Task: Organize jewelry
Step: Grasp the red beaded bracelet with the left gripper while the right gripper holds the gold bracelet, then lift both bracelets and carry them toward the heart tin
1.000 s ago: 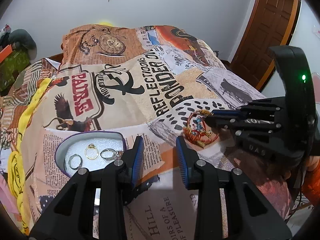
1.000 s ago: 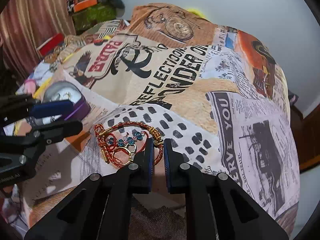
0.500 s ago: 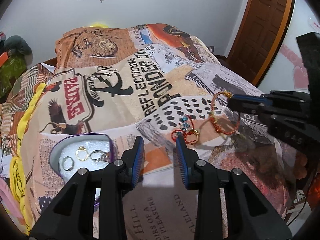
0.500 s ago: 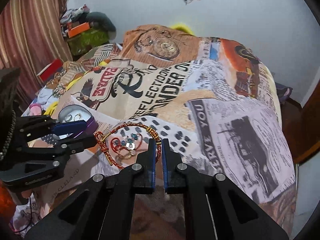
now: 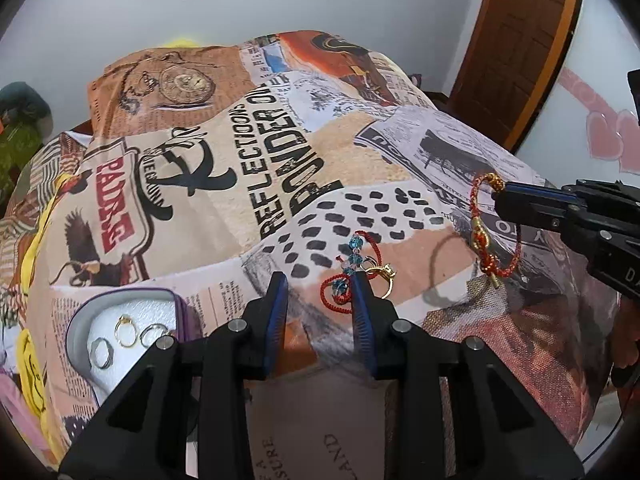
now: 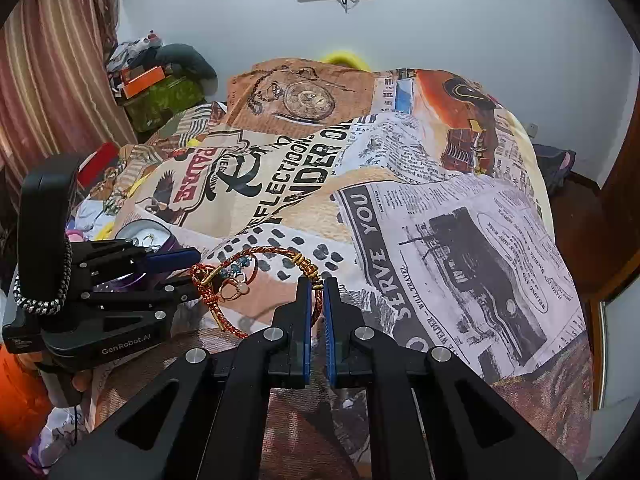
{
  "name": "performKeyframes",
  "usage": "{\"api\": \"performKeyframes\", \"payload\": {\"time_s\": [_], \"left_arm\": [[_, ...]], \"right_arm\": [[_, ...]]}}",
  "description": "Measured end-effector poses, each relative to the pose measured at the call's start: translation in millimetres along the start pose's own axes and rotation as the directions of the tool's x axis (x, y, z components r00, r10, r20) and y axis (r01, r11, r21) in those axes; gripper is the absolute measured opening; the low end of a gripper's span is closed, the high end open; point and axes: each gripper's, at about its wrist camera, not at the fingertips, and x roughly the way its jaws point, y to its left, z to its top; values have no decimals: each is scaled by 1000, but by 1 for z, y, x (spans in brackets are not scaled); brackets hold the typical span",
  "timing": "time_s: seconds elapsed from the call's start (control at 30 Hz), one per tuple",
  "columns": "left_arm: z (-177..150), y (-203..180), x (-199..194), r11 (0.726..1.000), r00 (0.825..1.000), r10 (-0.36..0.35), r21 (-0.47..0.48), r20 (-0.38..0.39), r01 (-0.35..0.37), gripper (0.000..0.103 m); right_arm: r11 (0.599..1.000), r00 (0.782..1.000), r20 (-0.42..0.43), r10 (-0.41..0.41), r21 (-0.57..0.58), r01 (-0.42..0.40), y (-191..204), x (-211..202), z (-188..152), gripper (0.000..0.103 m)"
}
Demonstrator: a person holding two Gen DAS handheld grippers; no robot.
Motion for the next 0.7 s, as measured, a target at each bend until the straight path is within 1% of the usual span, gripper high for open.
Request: {"api": "performKeyframes", "payload": {"time_s": [0.07,0.13,0.23,0.33,0.43,0.7], "left_arm": [[2,1,2,1000,1000,-4,5,-4,4,24],[3,2,4,1000,1000,-6,5,-3,6,15],[4,3,0,1000,1000,-8,4,9,8,5],[4,1,-8,1000,999,-24,-14,32,25,5],[5,-5,-22,1000,997,-13,-11,72,14,5],[15,-15,-68,998,984,-62,2,169,62,5]], "right_arm": [[1000,1000,0,6,6,-6,-1,0,-1,5],[1000,1000,1,12,12,-12,0,0,-2,5],[1000,1000,3,18,18,-18,-1,0,-3,5],[1000,1000,8,17,19,-17,-1,-3,-3,5],[1000,1000,17,15,22,-15,-1,-7,-1,5],[1000,998,55,2,18,-3,3,-23,4,5]]}}
